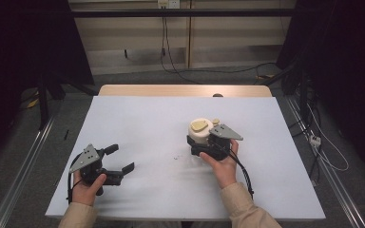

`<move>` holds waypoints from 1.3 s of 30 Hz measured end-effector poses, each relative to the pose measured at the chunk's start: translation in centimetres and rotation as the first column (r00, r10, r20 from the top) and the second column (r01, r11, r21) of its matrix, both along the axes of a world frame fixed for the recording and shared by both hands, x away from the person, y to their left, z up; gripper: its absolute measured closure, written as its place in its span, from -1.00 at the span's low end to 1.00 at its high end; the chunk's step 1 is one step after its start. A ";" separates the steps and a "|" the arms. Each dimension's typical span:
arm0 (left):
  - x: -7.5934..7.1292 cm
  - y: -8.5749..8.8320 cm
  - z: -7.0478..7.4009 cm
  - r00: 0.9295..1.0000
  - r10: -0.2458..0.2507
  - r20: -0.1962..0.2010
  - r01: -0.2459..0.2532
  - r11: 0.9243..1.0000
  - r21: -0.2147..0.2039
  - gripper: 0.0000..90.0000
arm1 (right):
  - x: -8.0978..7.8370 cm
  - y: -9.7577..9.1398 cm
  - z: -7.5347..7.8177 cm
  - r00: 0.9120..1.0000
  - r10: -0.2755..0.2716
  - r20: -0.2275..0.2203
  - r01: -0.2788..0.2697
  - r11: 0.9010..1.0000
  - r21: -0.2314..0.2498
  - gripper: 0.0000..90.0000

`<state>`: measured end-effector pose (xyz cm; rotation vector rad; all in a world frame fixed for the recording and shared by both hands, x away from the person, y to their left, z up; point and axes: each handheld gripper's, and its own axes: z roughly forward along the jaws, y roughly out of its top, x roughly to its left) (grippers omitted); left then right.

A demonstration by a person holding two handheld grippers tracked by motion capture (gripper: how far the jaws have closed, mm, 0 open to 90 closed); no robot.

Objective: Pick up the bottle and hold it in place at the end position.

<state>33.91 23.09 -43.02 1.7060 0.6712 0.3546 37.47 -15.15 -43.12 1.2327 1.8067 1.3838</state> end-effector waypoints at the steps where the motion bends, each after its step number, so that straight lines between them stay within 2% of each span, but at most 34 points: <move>1: 0.0 0.0 0.0 1.000 0.001 0.001 -0.001 1.000 0.001 -0.93 | 0.0 0.1 0.0 1.000 0.002 0.000 -0.002 1.000 0.002 -0.86; 13: 0.0 -0.1 0.0 1.000 -0.001 -0.002 0.001 1.000 0.001 -0.93 | 0.7 1.3 -0.4 1.000 0.010 -0.010 -0.010 1.000 0.008 -0.86; 26: 0.0 -0.1 0.0 1.000 -0.002 -0.002 0.002 1.000 0.001 -0.93 | 1.3 2.3 -0.5 1.000 0.025 -0.003 -0.025 1.000 -0.010 -0.86; 39: 0.0 -0.1 0.0 1.000 -0.002 -0.004 0.002 1.000 0.000 -0.93 | 2.4 3.2 -1.2 1.000 0.024 -0.008 -0.024 1.000 0.016 -0.86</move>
